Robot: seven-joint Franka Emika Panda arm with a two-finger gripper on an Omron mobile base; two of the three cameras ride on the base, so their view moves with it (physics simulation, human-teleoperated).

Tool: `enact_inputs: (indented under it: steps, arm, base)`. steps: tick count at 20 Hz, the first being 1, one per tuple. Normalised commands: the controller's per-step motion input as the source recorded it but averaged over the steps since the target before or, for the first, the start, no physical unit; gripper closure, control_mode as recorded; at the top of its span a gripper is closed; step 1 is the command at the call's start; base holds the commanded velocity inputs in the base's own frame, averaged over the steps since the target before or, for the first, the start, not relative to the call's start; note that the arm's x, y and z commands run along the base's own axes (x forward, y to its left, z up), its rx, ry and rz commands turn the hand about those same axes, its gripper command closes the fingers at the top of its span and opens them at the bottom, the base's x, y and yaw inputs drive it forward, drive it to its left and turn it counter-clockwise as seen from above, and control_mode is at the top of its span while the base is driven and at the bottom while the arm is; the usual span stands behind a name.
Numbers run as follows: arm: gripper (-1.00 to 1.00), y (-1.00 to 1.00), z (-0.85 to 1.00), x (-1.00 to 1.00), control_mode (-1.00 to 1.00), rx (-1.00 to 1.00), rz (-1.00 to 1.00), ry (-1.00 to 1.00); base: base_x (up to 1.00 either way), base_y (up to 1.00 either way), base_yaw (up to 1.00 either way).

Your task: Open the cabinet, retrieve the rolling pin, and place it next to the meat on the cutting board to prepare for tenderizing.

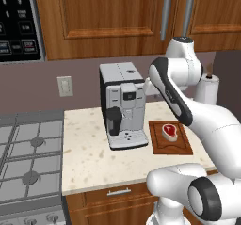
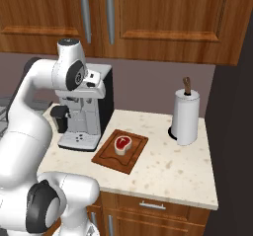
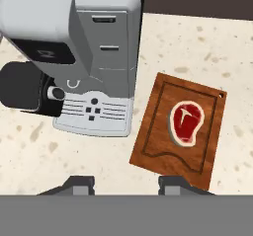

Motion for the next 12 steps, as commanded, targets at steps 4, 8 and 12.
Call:
enact_inputs:
  steps: [4,8,12]
  arm:
    - [-1.00,-0.03,0.00,-0.02,-1.00,0.00,0.00,-0.05]
    - [-1.00,-0.09,0.17,-0.13,-1.00,0.01,-0.03,-0.25]
    - [-1.00,-0.24,0.65,-0.19,-1.00,0.05,-0.06,-0.31]
  base:
    - [0.00,0.00,0.00]
    - [0.00,0.00,0.00]
    - [0.00,0.00,0.00]
